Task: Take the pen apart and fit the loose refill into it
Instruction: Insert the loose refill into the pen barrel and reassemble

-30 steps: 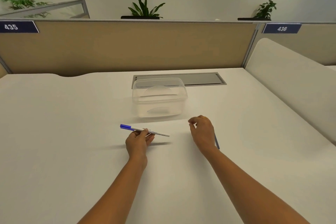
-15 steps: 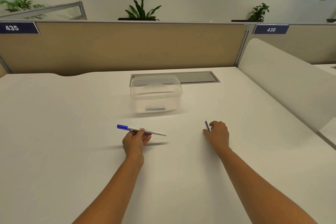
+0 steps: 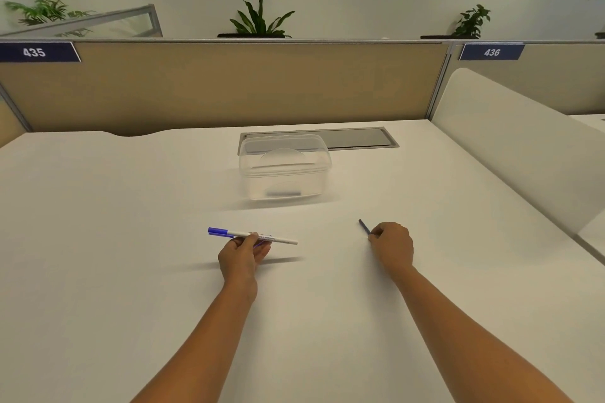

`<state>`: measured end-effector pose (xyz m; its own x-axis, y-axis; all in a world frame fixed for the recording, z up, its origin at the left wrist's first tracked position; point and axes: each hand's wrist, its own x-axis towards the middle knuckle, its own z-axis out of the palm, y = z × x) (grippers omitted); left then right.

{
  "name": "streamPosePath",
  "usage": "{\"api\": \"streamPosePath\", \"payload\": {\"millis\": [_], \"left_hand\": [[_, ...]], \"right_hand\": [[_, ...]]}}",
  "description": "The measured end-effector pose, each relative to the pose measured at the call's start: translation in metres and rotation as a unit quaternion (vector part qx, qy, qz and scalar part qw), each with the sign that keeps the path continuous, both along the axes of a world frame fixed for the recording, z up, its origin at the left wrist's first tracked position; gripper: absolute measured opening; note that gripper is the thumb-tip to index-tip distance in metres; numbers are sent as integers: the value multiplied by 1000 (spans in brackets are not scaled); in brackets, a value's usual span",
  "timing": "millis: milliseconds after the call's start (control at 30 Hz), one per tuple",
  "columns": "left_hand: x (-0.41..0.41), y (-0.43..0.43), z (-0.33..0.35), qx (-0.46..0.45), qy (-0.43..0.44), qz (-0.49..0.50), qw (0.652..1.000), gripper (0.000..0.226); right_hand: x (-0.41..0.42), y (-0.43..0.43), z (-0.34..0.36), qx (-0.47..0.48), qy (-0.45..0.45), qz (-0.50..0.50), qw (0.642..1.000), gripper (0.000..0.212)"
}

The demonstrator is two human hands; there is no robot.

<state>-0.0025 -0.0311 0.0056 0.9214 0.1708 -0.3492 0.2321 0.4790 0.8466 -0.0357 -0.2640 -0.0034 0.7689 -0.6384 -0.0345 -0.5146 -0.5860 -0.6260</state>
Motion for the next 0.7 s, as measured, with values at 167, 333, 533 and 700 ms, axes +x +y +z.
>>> {"api": "streamPosePath", "payload": {"millis": [167, 333, 533, 700], "left_hand": [[-3, 2, 4, -17, 9, 7, 1000, 16], [-5, 1, 9, -29, 14, 6, 999, 16], [-5, 8, 13, -65, 32, 24, 997, 14], [-9, 11, 14, -91, 41, 31, 995, 15]], "right_hand": [[-1, 11, 6, 29, -44, 15, 998, 19], [-7, 31, 20, 120, -113, 90, 982, 11], [-15, 56, 29, 98, -138, 168, 971, 11], [-20, 69, 31, 99, -159, 208, 960, 11]]}}
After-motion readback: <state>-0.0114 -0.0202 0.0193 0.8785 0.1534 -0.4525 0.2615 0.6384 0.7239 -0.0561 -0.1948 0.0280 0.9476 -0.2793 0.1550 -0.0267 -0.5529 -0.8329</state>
